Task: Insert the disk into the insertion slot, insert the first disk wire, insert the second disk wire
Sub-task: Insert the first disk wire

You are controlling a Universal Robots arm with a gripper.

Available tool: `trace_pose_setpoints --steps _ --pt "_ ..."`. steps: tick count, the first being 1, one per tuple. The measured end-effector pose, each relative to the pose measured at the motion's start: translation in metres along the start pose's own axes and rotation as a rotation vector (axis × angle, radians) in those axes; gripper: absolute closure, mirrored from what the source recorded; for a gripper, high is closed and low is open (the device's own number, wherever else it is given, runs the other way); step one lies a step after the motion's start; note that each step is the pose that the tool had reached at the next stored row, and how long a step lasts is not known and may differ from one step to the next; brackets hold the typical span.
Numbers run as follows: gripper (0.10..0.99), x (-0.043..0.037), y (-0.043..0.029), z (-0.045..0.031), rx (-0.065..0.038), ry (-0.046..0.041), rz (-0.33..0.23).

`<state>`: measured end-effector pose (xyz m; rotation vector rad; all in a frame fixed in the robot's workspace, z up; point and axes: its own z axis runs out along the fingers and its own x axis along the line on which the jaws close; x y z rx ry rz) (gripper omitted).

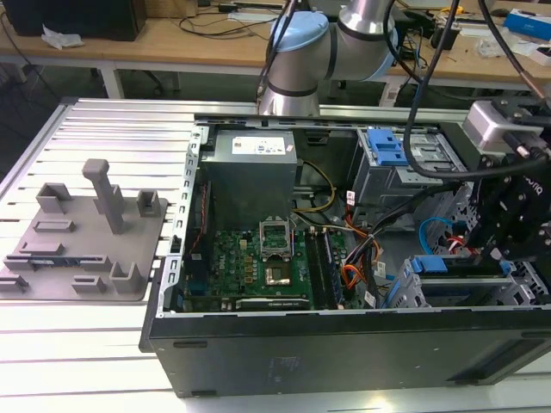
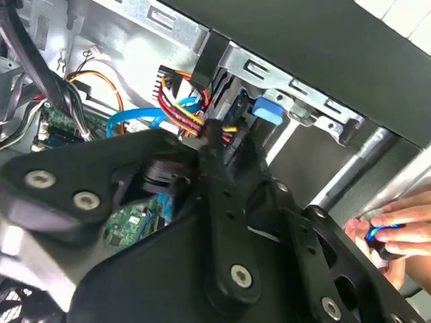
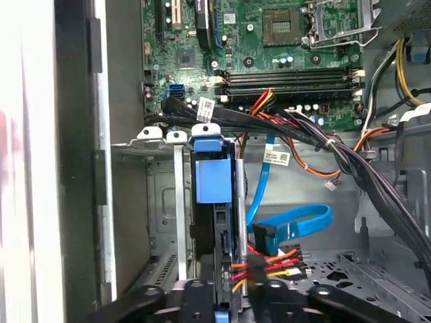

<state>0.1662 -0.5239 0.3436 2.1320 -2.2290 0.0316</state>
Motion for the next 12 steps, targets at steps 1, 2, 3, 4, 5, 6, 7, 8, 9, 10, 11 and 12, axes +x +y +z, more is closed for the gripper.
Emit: trace_pose_setpoints --steps 1,2,3,4,5,6,7,8,9,10,11,12 --pt "0.671 0.0003 0.0001 -0.0048 0.0 0.0 0.0" --pt "0.671 0.0005 0.0004 -0.013 0.0 0.0003 0.0" --pt "0.671 0.0007 0.0005 -0.0178 0.0 0.0001 0.0" --pt "0.604 0.0008 0.0006 -0.021 0.0 0.0002 0.0" --pt "0.604 0.0005 0.0007 -0.0223 0.0 0.0005 0.0" --pt "0.604 0.0004 0.0007 -0.0224 0.0 0.0012 0.0" --pt "0.604 0.0004 0.0007 -0.0224 0.0 0.0013 0.0" --pt "0.604 0.0004 0.0007 -0.0224 0.0 0.0014 0.0" --pt "0.604 0.0003 0.0006 -0.0224 0.0 0.0014 0.0" --pt "0.604 0.0003 0.0007 -0.0225 0.0 0.0015 0.0" --pt "0.604 0.0003 0.0006 -0.0225 0.0 0.0015 0.0" --pt "0.604 0.0002 0.0007 -0.0225 0.0 0.0015 0.0"
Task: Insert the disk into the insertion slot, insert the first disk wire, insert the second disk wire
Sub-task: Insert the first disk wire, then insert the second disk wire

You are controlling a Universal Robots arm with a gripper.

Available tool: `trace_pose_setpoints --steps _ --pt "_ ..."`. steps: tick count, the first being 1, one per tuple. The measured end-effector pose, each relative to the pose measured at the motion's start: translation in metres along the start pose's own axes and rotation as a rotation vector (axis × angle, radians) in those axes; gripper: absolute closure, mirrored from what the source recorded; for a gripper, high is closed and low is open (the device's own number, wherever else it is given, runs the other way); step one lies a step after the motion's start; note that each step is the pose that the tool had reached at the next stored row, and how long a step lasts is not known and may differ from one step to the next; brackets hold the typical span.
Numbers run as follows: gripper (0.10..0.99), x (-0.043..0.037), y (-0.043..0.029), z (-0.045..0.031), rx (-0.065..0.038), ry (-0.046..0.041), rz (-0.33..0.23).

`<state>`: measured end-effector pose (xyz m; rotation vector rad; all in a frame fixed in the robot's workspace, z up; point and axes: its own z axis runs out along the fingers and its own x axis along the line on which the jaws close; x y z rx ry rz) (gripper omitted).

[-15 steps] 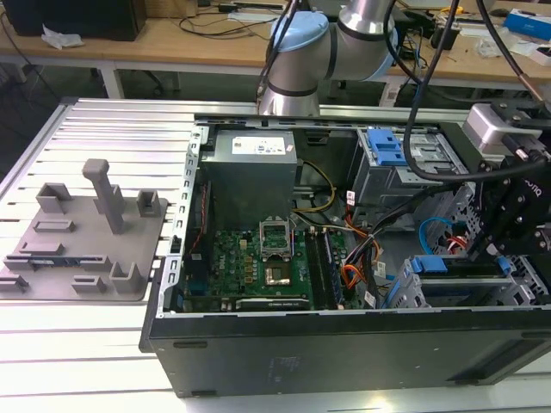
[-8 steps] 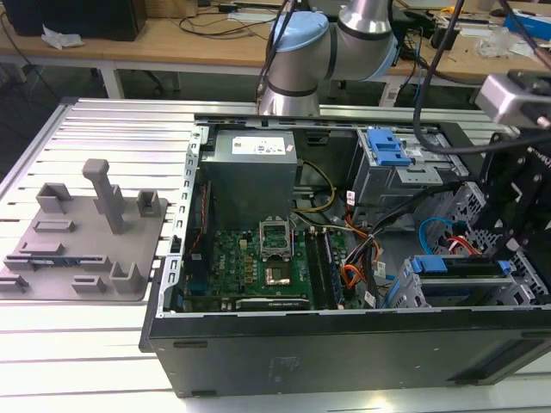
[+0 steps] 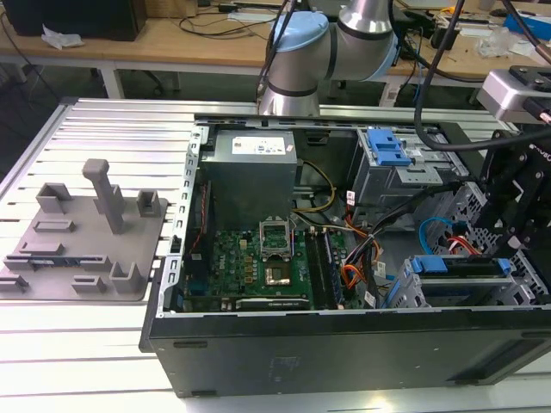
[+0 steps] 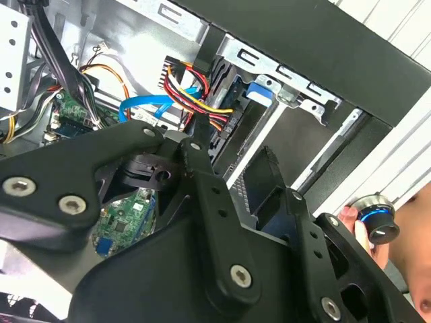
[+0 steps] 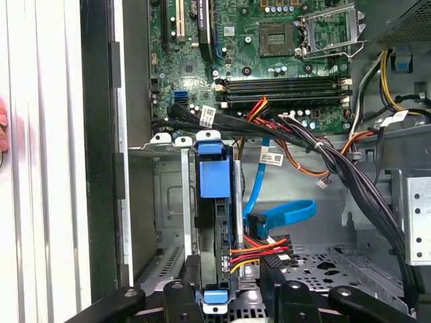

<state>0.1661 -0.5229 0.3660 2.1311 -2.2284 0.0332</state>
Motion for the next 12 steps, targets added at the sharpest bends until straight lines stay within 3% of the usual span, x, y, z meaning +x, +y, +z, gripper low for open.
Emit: trace_pose_setpoints --steps 10,11,12 --pt "0.604 -0.0002 0.0 0.0 0.0 0.0002 0.0" --pt "0.604 -0.0008 0.0 0.0 0.0 0.003 0.001" --pt "0.604 -0.0031 0.0001 -0.0002 0.0 0.0137 0.002"
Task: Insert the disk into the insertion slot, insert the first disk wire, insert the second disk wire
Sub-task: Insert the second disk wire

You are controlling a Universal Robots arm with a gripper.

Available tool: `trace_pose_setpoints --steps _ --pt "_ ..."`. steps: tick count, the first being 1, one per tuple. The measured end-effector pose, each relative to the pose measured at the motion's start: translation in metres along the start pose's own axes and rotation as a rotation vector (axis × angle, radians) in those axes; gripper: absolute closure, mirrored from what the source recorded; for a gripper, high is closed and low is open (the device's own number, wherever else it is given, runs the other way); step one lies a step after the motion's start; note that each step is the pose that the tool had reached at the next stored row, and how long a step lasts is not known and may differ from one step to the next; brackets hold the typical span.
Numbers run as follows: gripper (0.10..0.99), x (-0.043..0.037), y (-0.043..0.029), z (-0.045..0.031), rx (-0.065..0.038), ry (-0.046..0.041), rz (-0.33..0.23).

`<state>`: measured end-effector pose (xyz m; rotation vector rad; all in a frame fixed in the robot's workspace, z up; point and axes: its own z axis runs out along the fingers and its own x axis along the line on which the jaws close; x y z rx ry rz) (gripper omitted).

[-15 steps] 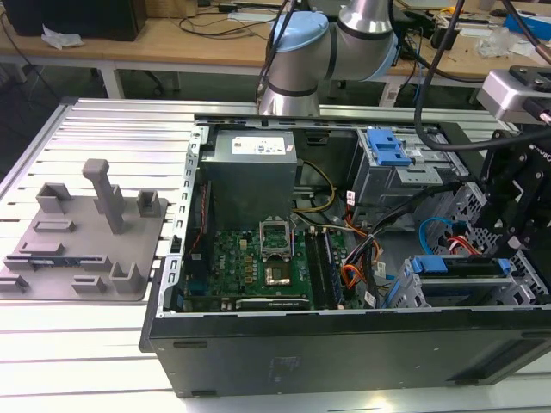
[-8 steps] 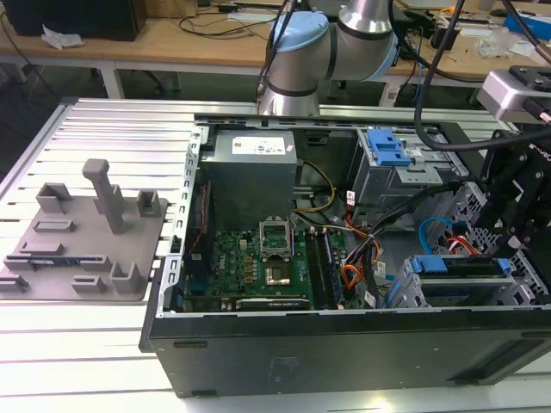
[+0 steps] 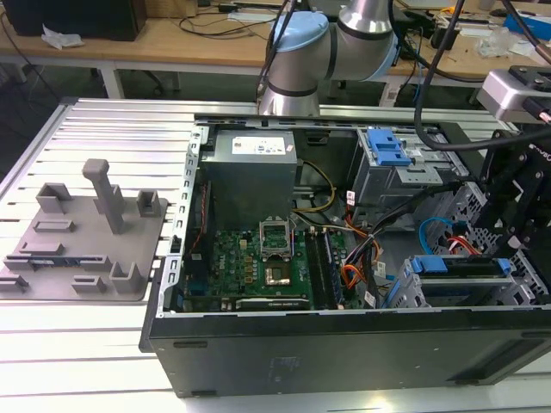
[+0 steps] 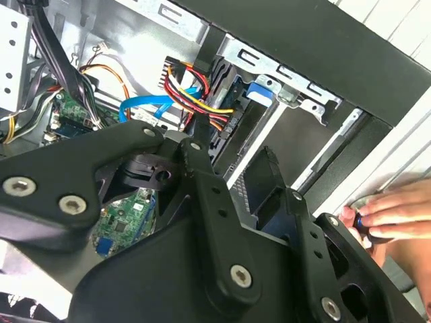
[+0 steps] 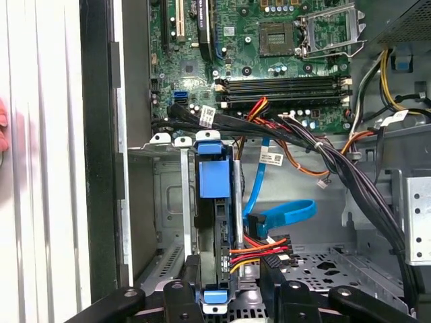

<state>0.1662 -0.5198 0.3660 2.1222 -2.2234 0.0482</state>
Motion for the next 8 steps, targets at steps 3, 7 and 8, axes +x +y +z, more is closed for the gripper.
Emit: trace_pose_setpoints --steps 3,7,8 --pt "0.604 -0.0129 0.0006 -0.0008 0.0 0.0398 0.001" --pt "0.604 -0.036 0.002 -0.0028 0.002 0.087 0.002" --pt "0.604 -0.0376 0.0061 -0.0028 0.004 0.1304 0.002"
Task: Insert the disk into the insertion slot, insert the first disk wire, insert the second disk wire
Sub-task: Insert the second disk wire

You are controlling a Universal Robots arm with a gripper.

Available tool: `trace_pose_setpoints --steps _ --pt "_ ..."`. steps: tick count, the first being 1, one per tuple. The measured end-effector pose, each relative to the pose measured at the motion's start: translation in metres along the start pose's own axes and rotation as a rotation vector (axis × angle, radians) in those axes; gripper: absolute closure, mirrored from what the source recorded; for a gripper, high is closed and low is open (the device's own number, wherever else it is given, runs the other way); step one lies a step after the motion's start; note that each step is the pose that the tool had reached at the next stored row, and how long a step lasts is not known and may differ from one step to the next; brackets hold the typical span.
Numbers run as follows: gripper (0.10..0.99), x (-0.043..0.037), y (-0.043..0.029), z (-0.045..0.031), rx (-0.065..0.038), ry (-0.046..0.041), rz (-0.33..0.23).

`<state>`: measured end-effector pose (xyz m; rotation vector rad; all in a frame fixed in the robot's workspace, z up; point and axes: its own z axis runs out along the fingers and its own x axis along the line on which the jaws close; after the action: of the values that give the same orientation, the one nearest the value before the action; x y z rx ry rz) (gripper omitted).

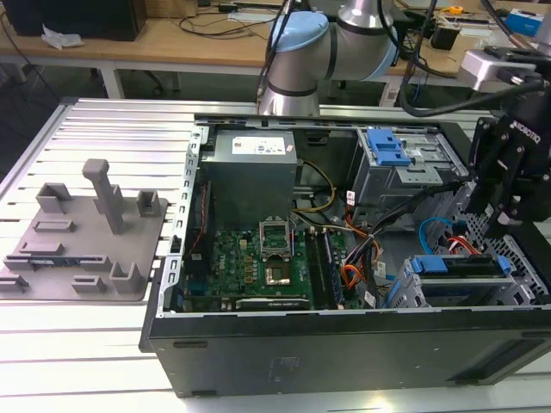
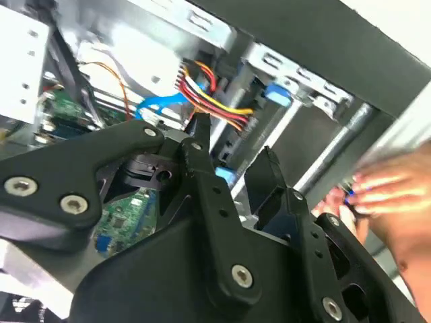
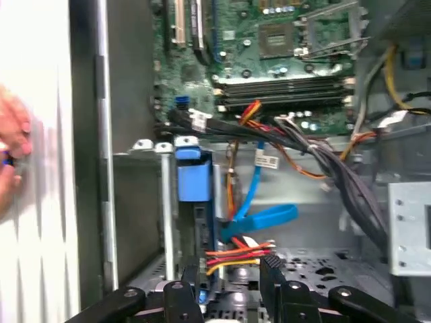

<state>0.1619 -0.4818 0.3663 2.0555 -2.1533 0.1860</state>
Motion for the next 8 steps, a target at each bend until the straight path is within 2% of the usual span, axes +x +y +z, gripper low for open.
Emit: trace_pose_setpoints --steps 1,3,5,6,8 --pt "0.604 -0.0008 0.005 0.0001 0.003 0.0482 -0.002" --pt "0.604 -0.008 0.0127 -0.0011 0.004 0.0498 -0.001" --pt "0.604 -0.0089 0.0169 -0.0012 0.005 0.0526 -0.003" --pt "0.604 -0.0091 0.0191 -0.0012 0.007 0.0581 -0.011" --pt "0.604 -0.0096 0.0197 -0.0012 0.013 0.0618 -0.037"
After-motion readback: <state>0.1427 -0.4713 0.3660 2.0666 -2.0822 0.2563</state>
